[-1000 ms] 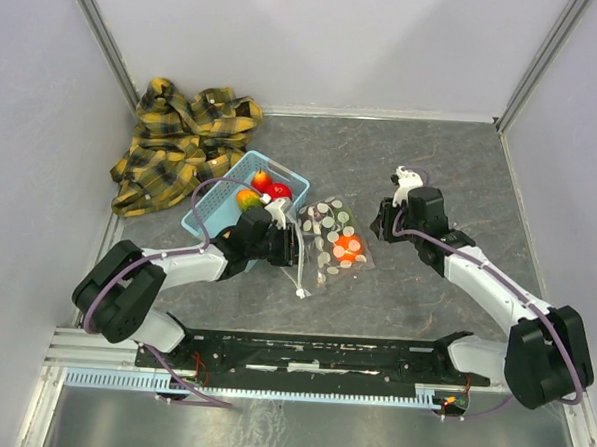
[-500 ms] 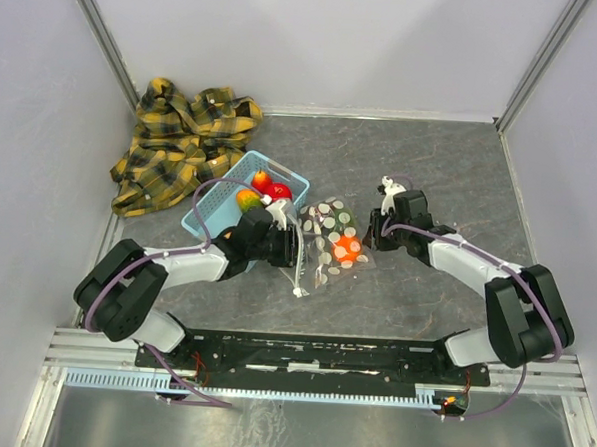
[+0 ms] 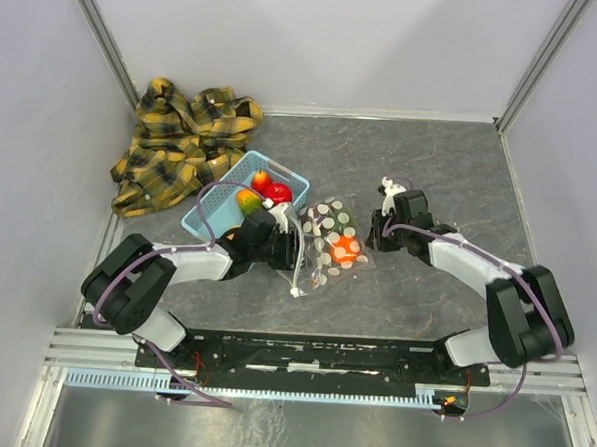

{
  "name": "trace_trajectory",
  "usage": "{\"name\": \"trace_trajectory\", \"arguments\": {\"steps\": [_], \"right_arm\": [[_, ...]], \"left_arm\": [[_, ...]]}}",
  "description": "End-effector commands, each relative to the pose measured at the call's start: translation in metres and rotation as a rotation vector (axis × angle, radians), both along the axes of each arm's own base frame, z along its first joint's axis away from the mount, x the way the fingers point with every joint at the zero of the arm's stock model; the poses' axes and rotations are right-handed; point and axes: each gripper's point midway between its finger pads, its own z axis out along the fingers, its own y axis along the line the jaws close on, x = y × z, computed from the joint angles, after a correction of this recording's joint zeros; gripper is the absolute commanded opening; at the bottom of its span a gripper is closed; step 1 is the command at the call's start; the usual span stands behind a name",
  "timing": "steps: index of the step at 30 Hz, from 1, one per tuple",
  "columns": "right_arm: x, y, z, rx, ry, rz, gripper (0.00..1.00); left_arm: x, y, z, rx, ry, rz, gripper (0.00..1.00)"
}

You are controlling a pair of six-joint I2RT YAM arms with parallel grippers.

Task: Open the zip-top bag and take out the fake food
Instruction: Pick up the fake fruit from the zipper food storage bag.

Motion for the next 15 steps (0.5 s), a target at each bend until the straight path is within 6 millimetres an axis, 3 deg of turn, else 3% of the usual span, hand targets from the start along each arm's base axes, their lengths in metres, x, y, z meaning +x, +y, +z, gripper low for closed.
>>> {"name": "trace_trajectory", "arguments": {"steps": [1,4,7,15], "right_arm": [[0.018,-0.009,0.069,-0.013,-0.223,-0.006,0.35],[0.01,0.002,0.094,0.032,-0.282,0.097,0.42],[0.003,0.019,0.101,0.098,-0.295,0.192,0.51],[0.007,0.015,0.063,-0.014,-0.207,0.193,0.49]], "left_arm": [[0.011,-0.007,0.012,-0.007,-0.074,-0.012,0.48],[0.011,-0.008,0.014,-0.014,-0.082,-0.019,0.48],[0.011,-0.008,0.016,-0.019,-0.093,-0.022,0.48],[0.009,-0.007,0.016,-0.02,-0.099,-0.03,0.48]]}}
